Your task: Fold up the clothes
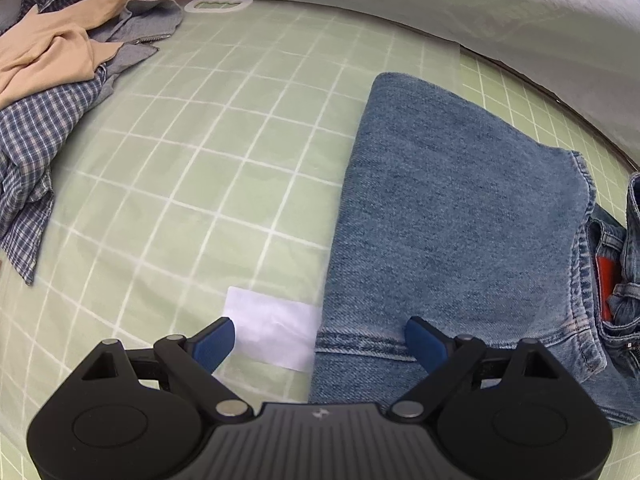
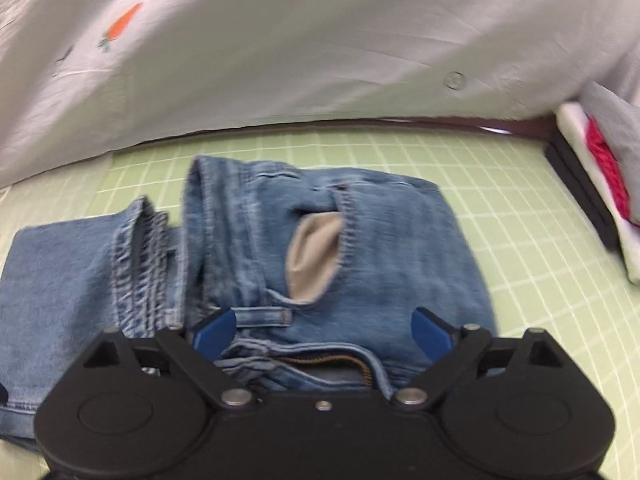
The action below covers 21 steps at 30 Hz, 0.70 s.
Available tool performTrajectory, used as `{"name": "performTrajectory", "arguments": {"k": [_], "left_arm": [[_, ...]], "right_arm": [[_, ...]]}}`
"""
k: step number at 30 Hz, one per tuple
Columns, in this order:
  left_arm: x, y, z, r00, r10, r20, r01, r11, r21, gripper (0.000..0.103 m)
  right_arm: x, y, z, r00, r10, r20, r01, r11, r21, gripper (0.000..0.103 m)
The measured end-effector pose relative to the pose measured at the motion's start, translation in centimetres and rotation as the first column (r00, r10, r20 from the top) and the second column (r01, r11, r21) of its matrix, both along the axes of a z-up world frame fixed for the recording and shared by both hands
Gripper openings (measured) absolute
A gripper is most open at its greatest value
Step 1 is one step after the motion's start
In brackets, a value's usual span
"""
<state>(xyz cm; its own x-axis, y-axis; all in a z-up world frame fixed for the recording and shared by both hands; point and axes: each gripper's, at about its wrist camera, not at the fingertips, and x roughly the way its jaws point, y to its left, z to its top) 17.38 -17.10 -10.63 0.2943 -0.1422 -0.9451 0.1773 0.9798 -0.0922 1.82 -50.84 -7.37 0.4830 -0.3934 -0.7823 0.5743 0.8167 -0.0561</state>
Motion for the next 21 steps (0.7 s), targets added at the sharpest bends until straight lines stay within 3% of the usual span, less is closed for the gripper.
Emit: {"name": "performTrajectory", "arguments": {"k": [4, 14, 19, 21], "left_arm": [[0.3, 0.0, -0.4, 1.000, 0.020, -0.016, -0.020, 1.000, -0.015, 0.092], [1.9, -0.9, -0.3, 1.000, -0.019, -0.010, 0.019, 1.000, 0.007, 0.090], [2.0, -1.7, -0.2, 0.998, -0.059, -0.002, 0.059, 0.998, 0.005, 0.074], [1.9, -2.0, 0.0, 0.997, -0.072, 0.006, 0.072, 0.997, 0.003, 0.060]], "right_arm": [[-0.9, -1.1, 0.4, 0.997, -0.058, -0.057, 0.058, 0.998, -0.004, 0.096], [-2.6, -2.9, -0.3, 0.988, -0.120, -0.102, 0.122, 0.992, 0.012, 0.097], [-2.7, -3.4, -0.2, 0.986, -0.135, -0.102, 0.137, 0.990, 0.017, 0.097], [-2.7, -3.5, -0.2, 0.986, -0.133, -0.101, 0.135, 0.991, 0.014, 0.097]]}}
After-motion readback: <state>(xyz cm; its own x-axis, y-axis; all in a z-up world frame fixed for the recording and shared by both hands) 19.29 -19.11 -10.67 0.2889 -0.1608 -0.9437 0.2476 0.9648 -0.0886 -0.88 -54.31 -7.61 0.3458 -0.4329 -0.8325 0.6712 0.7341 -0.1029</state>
